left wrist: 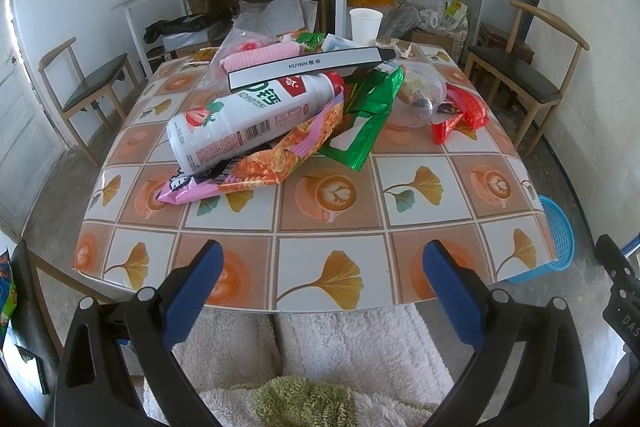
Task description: Collect trash
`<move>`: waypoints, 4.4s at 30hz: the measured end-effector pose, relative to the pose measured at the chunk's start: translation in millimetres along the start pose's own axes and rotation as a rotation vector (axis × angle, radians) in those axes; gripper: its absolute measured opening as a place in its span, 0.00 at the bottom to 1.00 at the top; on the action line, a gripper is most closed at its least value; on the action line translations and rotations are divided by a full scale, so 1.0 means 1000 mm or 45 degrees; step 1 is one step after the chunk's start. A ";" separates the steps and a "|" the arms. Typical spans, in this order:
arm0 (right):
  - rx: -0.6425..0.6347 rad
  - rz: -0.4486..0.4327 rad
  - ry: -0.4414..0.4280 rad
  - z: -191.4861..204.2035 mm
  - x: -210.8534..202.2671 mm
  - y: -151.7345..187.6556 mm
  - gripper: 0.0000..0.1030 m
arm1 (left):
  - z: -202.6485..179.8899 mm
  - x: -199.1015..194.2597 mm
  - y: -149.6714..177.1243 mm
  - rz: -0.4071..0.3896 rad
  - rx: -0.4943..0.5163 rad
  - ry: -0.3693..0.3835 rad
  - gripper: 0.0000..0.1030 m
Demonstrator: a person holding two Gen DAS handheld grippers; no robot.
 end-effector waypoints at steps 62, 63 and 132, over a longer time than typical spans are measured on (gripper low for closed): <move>0.037 0.338 -0.441 0.131 0.081 -0.007 0.93 | 0.054 0.018 -0.007 -0.182 -0.091 0.116 0.95; 0.026 0.348 -0.451 0.137 0.085 -0.007 0.93 | 0.059 0.017 -0.010 -0.207 -0.107 0.127 0.95; 0.027 0.189 -0.430 0.104 0.104 -0.068 0.93 | 0.173 0.057 -0.192 -0.483 0.010 0.422 0.04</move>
Point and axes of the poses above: each gripper's, at about its wrist camera, not at the fingertips, and x roughly the way its jaws point, z to its left, y to its underside, the point moved 9 cm from there along x, roughly the way its jaws point, and after that the axes turned 7 degrees about -z, right-handed, at the moved point
